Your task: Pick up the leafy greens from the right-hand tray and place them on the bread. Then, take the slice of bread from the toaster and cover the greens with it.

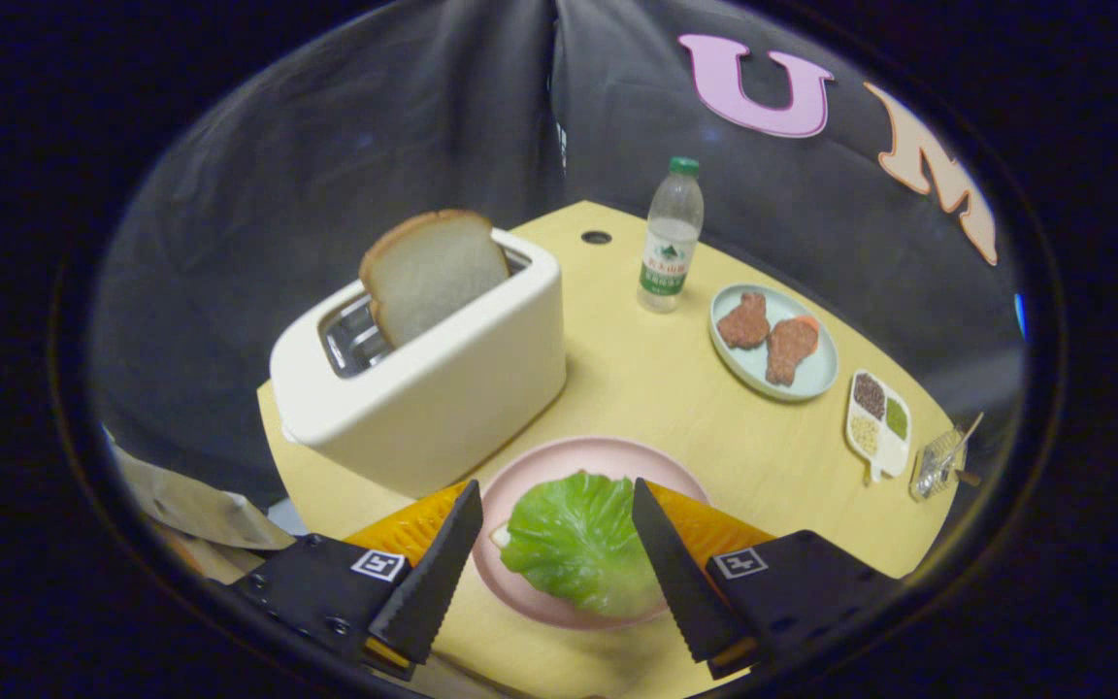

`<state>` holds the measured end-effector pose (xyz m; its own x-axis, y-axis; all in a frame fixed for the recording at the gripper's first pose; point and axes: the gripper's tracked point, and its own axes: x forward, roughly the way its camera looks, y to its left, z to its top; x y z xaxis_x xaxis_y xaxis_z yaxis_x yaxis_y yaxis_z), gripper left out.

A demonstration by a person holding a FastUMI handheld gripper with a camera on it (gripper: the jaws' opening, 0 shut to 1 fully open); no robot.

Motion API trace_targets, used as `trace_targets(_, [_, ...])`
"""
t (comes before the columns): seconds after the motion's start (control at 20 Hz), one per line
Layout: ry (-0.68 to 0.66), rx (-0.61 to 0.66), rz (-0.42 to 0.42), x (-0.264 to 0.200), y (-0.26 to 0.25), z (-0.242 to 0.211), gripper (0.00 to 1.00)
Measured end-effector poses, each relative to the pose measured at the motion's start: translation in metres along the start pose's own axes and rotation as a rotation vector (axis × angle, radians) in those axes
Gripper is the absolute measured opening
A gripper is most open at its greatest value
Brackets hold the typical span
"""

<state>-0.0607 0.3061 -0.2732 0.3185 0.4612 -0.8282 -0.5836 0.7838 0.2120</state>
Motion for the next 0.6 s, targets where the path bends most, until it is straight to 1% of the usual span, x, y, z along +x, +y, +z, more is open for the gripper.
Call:
trace_targets(0.25, [-0.113,-0.021,0.039,-0.021,0.027,0.067,0.98])
trace_targets(0.45, [-0.153,-0.019,0.079,-0.013,0.054,0.1,0.98])
trace_targets(0.6, [-0.161,0.016,0.11,0.001,0.073,0.112,0.98])
